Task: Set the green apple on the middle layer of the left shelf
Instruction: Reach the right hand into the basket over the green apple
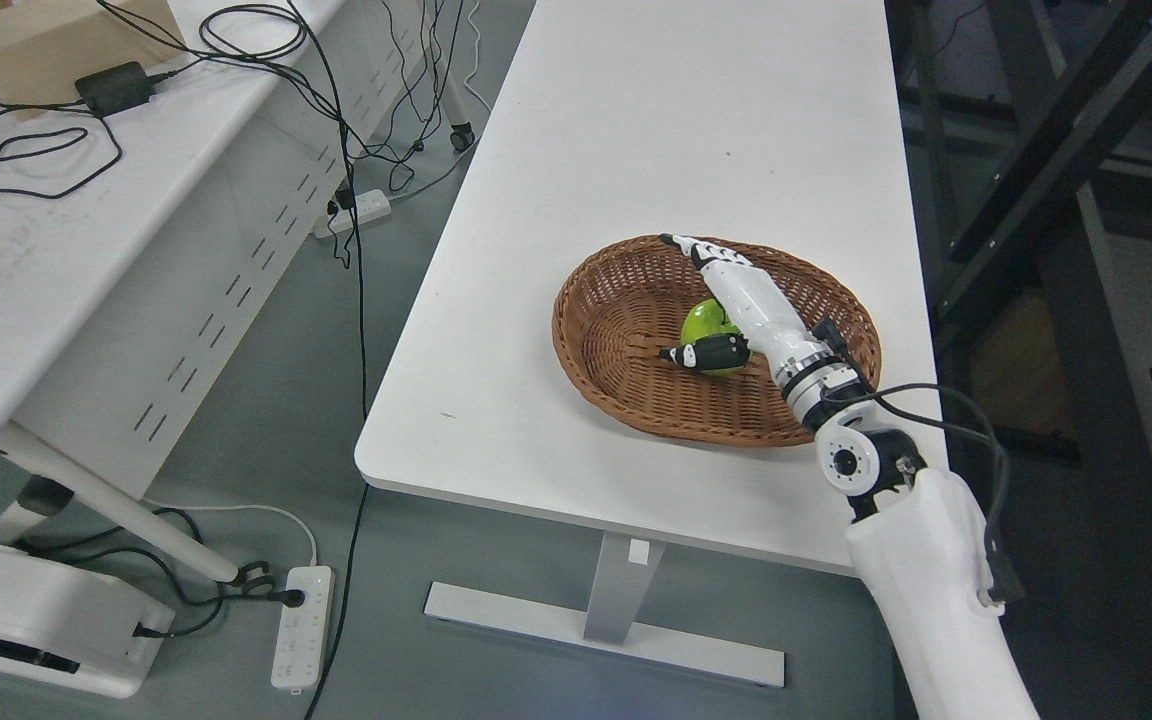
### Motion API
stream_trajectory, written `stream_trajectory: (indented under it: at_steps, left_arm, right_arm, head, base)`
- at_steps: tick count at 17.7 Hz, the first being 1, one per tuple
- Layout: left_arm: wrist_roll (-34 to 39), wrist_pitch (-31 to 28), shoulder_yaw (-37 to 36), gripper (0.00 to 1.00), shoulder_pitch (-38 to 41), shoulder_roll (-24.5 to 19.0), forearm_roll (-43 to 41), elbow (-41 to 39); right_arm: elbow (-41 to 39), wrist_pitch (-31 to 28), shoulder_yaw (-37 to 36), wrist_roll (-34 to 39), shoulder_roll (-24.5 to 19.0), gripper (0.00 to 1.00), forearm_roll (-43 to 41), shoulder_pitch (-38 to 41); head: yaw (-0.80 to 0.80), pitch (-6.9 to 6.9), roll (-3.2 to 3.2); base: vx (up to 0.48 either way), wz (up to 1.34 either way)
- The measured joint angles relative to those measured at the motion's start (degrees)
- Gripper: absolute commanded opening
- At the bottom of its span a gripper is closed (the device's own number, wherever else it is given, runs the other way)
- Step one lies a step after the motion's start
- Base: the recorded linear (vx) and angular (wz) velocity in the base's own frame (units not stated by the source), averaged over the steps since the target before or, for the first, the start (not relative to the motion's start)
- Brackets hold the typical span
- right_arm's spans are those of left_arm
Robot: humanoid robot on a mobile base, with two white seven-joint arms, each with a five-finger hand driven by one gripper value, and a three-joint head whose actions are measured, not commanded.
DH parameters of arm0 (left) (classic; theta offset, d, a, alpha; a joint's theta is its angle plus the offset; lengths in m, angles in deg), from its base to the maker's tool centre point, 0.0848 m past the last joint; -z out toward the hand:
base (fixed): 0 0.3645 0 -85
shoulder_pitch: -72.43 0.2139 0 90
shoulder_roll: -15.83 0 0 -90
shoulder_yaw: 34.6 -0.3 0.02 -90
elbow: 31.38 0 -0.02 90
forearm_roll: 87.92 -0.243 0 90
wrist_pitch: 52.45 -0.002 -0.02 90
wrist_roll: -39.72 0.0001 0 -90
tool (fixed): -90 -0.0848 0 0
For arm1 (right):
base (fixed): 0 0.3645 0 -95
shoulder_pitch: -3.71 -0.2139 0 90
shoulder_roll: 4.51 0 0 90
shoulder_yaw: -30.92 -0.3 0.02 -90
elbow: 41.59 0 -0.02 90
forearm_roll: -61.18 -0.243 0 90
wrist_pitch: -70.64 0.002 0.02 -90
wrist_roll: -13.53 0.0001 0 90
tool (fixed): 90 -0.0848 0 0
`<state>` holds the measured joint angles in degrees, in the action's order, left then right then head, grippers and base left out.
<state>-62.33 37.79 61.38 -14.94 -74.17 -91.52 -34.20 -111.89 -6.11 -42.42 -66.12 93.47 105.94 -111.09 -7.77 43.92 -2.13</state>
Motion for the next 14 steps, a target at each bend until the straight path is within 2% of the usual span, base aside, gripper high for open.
stream_trajectory:
  at_steps: [4,7,10,12,14]
  left_arm:
    - [0.0,0.0,0.0,1.0,0.0,0.0,0.0,0.0]
    - [0.0,0.0,0.0,1.0,0.0,0.0,0.0,0.0]
    - [0.0,0.0,0.0,1.0,0.0,0.0,0.0,0.0]
    - [0.0,0.0,0.0,1.0,0.0,0.0,0.0,0.0]
    - [0.0,0.0,0.0,1.0,0.0,0.0,0.0,0.0]
  right_arm:
    - [2.9,1.6,0.7,0.1,1.2,0.98,0.1,-0.6]
    - [4.7,2.4,1.0,-0.4,2.1,0.82,0.2,-0.5]
    - [5.9,2.6,1.1,-1.5,2.7,0.37,0.2,-0.2]
    - [6.5,2.9,0.8,-2.0,3.1,0.18,0.1,0.0]
    - [7.0,2.9,0.2,-2.2,3.3,0.07,-0.2,0.1]
  head:
    - [0.0,0.0,0.0]
    - [0.0,0.0,0.0]
    - [0.0,0.0,0.0]
    - [0.0,0.0,0.0]
    - [0.0,0.0,0.0]
  base:
    - [0.023,0.0]
    - [0.018,-0.01]
    - [0.004,0.0]
    - [0.0,0.0]
    - [-0.004,0.01]
